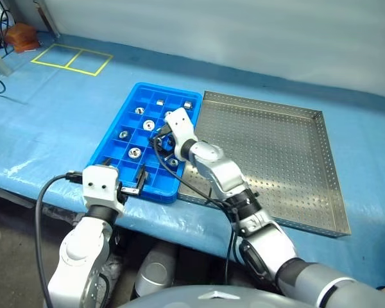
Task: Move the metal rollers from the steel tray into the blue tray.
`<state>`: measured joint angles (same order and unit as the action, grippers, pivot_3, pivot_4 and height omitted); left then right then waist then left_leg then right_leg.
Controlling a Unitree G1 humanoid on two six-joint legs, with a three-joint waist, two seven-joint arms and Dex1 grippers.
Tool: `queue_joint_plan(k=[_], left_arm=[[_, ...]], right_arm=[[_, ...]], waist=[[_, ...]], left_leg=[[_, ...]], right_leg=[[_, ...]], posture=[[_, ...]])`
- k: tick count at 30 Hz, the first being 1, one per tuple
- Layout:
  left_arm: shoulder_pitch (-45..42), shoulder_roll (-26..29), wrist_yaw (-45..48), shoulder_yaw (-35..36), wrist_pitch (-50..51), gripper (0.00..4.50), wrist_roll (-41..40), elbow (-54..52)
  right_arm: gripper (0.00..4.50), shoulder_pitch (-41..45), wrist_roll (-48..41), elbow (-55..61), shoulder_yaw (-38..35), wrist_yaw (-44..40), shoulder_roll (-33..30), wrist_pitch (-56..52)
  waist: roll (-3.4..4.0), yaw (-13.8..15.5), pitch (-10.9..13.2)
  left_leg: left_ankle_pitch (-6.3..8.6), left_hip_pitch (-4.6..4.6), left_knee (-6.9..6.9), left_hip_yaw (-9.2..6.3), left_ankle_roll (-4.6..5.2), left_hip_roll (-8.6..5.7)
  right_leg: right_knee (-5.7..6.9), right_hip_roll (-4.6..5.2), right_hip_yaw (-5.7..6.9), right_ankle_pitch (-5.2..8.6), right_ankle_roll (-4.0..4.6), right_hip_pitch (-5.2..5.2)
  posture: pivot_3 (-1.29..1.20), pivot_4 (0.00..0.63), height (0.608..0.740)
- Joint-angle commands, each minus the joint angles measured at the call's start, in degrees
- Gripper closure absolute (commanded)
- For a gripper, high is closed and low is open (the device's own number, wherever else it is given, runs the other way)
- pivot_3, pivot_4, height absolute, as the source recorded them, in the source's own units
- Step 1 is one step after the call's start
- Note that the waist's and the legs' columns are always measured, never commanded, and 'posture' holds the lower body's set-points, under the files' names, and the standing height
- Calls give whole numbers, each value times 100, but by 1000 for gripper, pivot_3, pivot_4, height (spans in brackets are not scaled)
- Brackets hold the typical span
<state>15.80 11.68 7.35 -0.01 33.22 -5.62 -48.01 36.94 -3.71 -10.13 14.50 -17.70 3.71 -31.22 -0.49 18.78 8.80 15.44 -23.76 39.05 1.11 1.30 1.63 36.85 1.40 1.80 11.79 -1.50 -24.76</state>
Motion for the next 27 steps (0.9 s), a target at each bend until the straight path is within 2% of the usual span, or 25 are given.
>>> queue_joint_plan(k=[1,4,8,13,18,20,27], left_arm=[[-517,238,335,123,15,0,-171,311],[-926,402,551,75,-25,0,-250,684],[-1337,482,799,-98,-82,0,-327,1128],[-1452,523,1072,-365,-211,0,-287,1509],[-1319,461,1140,-434,-180,0,-329,1508],[-1272,446,1137,-420,-171,0,-325,1478],[-1111,467,1118,-427,-84,0,-295,1346]], right_arm=[[44,-406,-207,1534,-244,-131,-389,-638],[44,-848,-106,2303,-290,17,-726,-1041],[44,-1447,-78,3004,-512,282,-971,-1499],[44,-2288,-53,3637,-708,611,-1092,-1915],[44,-3014,-92,4227,-699,755,-1164,-2169],[44,-3106,-92,4315,-660,787,-1178,-2235],[44,-3101,-133,4257,-604,755,-1297,-2288]], waist=[[5,-147,0],[8,-514,-1],[8,-1209,-1],[8,-1773,-1],[8,-1950,0],[7,-1948,0],[3,-1927,1]], left_leg=[[0,0,3,-1,0,-1],[0,6,11,-8,0,-4],[-1,11,12,-5,2,-8],[-1,29,-2,-6,2,0],[-1,32,-5,-4,4,8],[0,40,-3,4,4,7],[-12,52,7,27,24,10]], right_leg=[[-1,1,2,0,0,3],[0,6,8,16,28,16],[3,8,-4,7,27,21],[11,3,-25,-17,31,19],[15,-4,-37,-13,29,15],[16,-4,-49,-2,1,16],[18,12,-94,-1,3,24]], posture=[[193,150,740],[122,150,740],[56,150,740],[11,150,740],[16,150,740],[26,150,740],[56,150,740]])
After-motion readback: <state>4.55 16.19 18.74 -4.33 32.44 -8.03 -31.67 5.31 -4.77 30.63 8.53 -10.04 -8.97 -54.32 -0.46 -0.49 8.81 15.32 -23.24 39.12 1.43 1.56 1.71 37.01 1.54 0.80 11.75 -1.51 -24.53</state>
